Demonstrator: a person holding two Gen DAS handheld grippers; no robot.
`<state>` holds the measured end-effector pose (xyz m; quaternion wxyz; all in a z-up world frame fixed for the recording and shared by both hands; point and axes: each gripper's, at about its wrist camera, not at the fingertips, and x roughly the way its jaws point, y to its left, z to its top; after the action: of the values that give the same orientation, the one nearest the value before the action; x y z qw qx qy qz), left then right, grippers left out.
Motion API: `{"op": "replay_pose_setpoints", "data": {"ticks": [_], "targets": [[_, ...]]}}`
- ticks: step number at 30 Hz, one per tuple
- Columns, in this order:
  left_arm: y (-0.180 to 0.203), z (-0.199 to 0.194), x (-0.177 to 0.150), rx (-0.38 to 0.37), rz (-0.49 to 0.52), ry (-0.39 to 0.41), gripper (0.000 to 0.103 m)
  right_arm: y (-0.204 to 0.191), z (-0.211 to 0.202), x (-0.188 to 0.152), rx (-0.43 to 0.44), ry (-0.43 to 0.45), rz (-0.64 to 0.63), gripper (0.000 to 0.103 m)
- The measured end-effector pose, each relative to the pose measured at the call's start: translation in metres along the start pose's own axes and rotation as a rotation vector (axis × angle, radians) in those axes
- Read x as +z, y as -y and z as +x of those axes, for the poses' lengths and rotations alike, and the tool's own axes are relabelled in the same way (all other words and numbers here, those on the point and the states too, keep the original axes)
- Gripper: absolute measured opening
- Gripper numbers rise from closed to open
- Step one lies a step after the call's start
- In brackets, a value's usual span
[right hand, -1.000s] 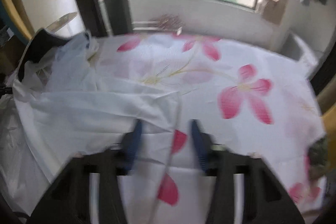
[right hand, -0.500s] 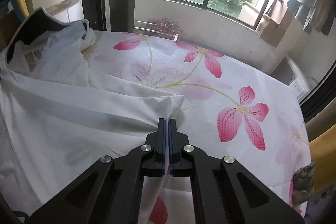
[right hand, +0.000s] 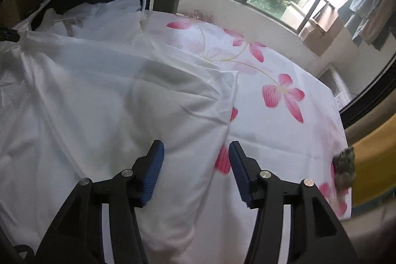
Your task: Fold large clothes
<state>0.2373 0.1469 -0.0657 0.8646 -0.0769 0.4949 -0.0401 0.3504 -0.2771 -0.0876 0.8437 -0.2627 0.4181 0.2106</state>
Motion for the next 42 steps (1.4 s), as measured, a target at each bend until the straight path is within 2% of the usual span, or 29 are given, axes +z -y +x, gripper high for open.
{"op": "replay_pose_setpoints", "data": {"ticks": [6,13,23,28,30,31,33,37,42], "targets": [[-0.027,-0.03,-0.02,-0.005,-0.06,0.05,0.047,-0.01,-0.024,-0.013,-0.036,0.002,0.046,0.055],[-0.057,-0.045,-0.023,0.059,-0.089,0.12,0.047,-0.027,-0.051,-0.008,-0.006,0.078,0.137,0.055],[-0.1,-0.011,0.007,0.071,-0.153,0.157,0.047,-0.06,-0.056,0.005,0.062,0.128,0.201,0.055],[-0.108,0.012,0.011,0.066,-0.161,0.127,0.047,-0.063,-0.053,0.007,0.062,0.126,0.237,0.055],[-0.105,0.012,0.01,0.078,-0.139,0.146,0.046,-0.063,-0.049,0.007,0.062,0.112,0.246,0.055],[-0.103,0.013,0.009,0.086,-0.127,0.152,0.044,-0.063,-0.047,0.007,0.061,0.105,0.249,0.055],[-0.102,0.015,0.009,0.085,-0.11,0.147,0.006,-0.063,-0.042,0.005,0.064,0.093,0.255,0.055],[-0.103,0.011,0.007,0.084,-0.126,0.171,0.003,-0.065,-0.037,0.004,0.074,0.079,0.261,0.055],[-0.1,-0.023,0.008,0.112,-0.137,0.262,0.002,-0.069,-0.039,0.002,0.087,0.08,0.249,0.055]]}}
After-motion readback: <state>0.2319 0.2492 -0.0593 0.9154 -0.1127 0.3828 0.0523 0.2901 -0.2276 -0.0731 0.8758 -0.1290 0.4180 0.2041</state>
